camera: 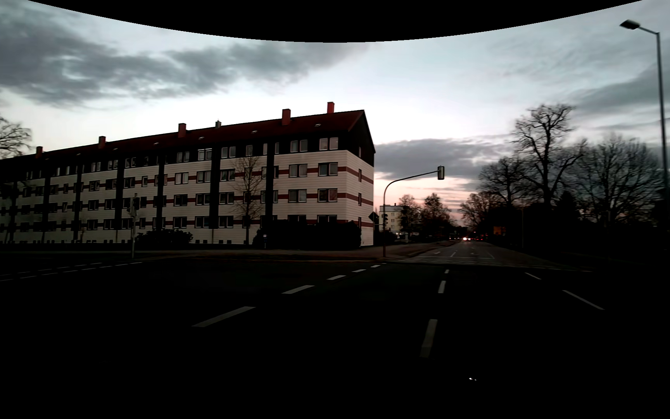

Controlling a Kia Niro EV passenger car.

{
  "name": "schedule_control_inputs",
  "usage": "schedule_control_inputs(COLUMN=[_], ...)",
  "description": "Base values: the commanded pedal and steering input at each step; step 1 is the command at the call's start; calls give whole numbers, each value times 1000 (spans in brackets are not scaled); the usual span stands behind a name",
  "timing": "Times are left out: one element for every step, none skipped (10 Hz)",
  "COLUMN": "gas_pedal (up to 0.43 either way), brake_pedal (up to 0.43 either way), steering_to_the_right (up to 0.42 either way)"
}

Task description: Follow the waypoints while adhering to traffic rules and regulations

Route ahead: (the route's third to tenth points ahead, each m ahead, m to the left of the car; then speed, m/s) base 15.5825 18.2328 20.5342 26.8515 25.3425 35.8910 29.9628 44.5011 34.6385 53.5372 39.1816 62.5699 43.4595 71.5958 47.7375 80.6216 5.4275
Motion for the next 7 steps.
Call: schedule_control_inputs(gas_pedal=[130,118,118,118,118,118,118], brake_pedal=[0,0,0,0,0,0,0], steering_to_the_right=[-316,-326,-333,-335,-336,-336,-337])
